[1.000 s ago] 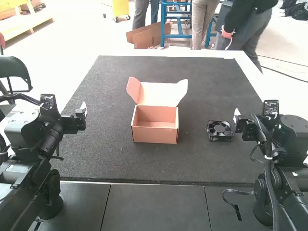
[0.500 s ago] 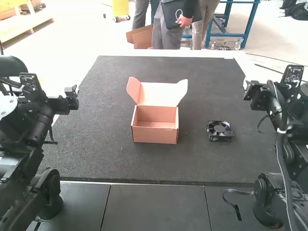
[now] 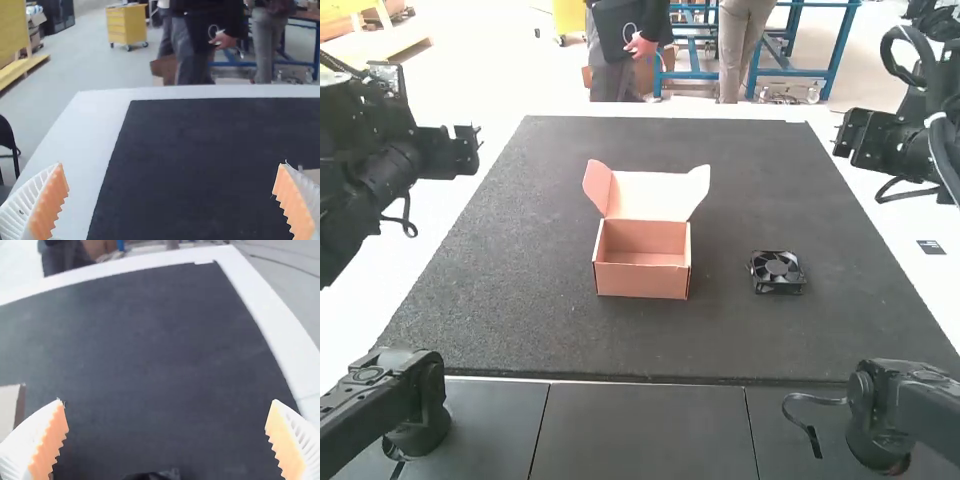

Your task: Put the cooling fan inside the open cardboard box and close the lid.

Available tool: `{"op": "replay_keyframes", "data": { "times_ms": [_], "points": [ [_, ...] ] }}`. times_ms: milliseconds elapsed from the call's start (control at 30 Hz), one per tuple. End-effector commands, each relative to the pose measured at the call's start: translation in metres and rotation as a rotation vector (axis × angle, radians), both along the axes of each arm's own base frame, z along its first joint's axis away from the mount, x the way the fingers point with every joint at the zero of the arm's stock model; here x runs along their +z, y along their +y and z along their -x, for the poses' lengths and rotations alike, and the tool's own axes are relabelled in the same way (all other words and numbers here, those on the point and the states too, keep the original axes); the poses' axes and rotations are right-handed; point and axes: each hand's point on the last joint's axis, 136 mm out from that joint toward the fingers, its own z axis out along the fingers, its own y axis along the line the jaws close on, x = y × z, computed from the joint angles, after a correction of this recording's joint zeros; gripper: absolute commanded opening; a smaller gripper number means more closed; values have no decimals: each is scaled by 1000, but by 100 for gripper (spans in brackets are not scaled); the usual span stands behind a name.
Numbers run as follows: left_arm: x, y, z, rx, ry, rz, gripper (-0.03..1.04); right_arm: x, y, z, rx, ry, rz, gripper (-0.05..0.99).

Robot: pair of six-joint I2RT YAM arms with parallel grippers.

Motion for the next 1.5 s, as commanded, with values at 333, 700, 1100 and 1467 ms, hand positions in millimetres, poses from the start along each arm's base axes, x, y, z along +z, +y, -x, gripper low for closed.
{"op": "replay_keyframes", "data": {
  "times_ms": [333,700,1100,1467],
  "points": [
    [-32,0,-16,5,340,-6,97,-32,4,-12,-18,295,-67,90],
    [-30,-1,-18,6,359,23,97,-86,2,-11,131,612,137,90],
    [-37,-11,-25,-22,406,117,97,-144,-11,-21,130,781,124,90],
    [-38,-15,-28,-39,428,124,97,-192,-16,-35,135,889,103,90]
  ]
}}
